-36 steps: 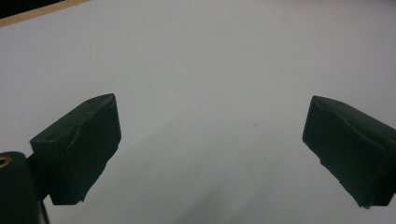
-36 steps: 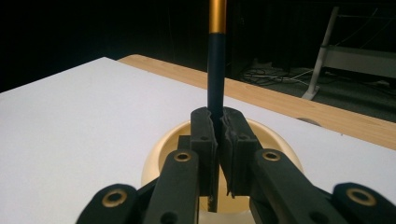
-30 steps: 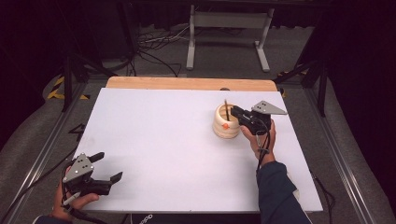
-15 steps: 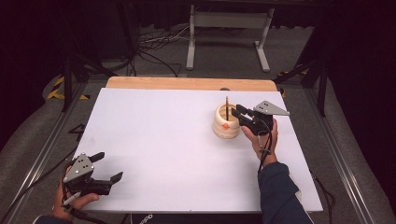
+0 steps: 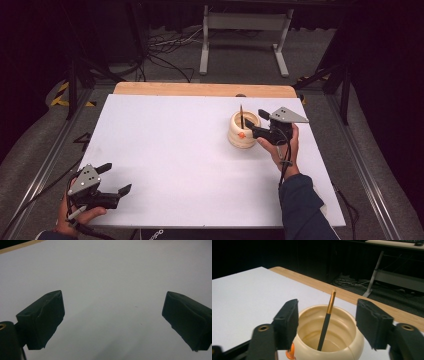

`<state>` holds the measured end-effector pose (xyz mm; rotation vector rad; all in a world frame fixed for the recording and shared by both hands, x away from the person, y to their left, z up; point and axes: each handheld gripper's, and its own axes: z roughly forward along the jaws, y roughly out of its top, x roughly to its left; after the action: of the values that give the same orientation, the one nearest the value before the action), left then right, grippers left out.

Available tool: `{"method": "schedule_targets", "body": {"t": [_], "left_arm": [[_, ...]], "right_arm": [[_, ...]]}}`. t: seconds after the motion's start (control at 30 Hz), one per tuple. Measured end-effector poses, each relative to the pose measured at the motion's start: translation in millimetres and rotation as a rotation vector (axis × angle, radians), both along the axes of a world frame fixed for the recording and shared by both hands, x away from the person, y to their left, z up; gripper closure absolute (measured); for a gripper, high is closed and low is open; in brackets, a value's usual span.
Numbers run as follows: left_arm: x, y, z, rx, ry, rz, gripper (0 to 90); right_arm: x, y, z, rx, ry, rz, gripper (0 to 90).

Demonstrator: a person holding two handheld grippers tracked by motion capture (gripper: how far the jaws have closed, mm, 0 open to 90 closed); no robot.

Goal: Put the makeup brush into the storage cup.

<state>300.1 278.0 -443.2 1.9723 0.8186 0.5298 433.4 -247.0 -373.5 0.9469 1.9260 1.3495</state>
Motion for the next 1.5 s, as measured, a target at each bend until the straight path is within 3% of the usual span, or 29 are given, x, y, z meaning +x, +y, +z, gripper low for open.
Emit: {"method": "schedule_targets", "body": {"t": [0.37, 0.5, 0.87, 1.5], "left_arm": [[0.3, -0.5, -0.4, -0.004, 0.004, -0.001, 5.1], [0.4, -0.4, -0.2, -0.001, 0.001, 0.0, 5.1], [0.3, -0.2, -0.1, 0.002, 0.0, 0.002, 5.1], [0.1, -0.4, 0.0, 0.006, 0.001, 0.003, 5.0]], "right_arm": [[-4.4, 1.2, 5.1, -0.001, -0.031, -0.022, 10.2], [-5.6, 2.0, 7.2, -0.029, -0.037, -0.031, 7.4], [-12.5, 1.6, 15.7, -0.062, -0.053, -0.037, 6.2], [-26.6, -13.1, 27.1, -0.133, -0.037, -0.052, 6.8]]}}
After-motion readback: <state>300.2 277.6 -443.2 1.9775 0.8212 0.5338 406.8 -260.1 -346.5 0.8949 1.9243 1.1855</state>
